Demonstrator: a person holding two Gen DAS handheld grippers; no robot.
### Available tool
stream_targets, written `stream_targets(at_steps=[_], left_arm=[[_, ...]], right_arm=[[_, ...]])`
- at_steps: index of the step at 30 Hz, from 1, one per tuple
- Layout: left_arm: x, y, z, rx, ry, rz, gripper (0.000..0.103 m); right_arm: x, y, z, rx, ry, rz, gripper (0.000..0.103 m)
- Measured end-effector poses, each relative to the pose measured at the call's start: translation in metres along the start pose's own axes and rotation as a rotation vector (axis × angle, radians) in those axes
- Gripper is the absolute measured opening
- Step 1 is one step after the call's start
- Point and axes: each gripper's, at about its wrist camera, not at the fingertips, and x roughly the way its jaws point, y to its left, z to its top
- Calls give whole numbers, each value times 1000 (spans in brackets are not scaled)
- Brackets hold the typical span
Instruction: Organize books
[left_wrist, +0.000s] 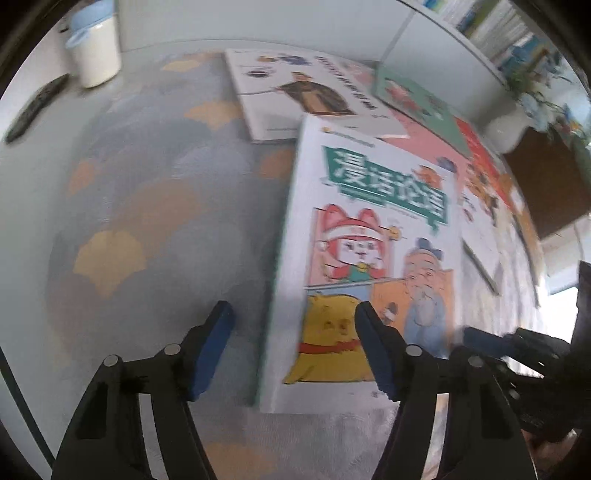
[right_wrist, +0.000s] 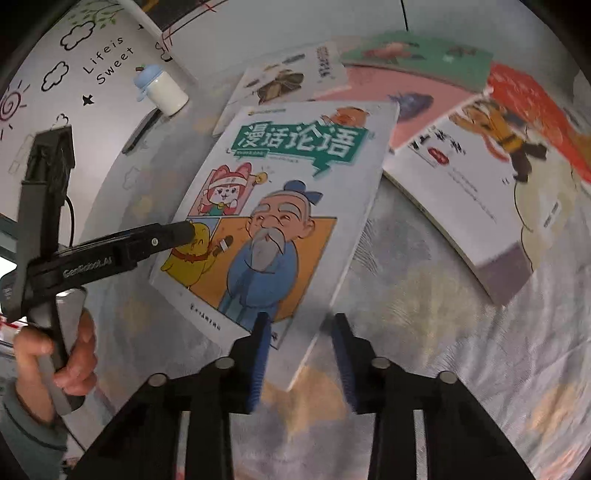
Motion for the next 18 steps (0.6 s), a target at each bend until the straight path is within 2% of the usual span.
stream_targets(at_steps=[2,4,6,7,9,10,11,12,14,17,18], left_arm=[[-3,-2,-3,7,7,-90,62],[-8,-2,-7,16,18,-135,62],[-22,-1,-9,10,-6,-236,62],[-34,3,-10,-1,-37,-317,62],[-43,8,-10,-17,-54,-399,62],[-42,10,-10,-28,-53,-412,61],[-37,13,-10,-33,-43,-400,55],[-32,14,-11,-30,-31,-365,46],[-18,17,-13,-23,-6,-294,39],[-1,23,-17,-36,35,-262,28],[0,23,-17,-25,28,-252,27]], right_arm=[[2,4,-1,31,-22,-24,28],[2,1,-3,73,-40,-27,28],[-1,-4,-4,81,-43,-36,28],[-4,-7,-5,88,-44,-39,28],[-7,-14,-8,113,-49,-12,28],[-9,-19,-9,125,-52,5,28],[-11,-20,-12,132,-57,14,28],[-12,-21,-15,136,-63,16,28],[-13,-19,-16,134,-74,4,28],[-12,-15,-17,126,-81,-13,29],[-12,-15,-17,126,-84,-14,29]])
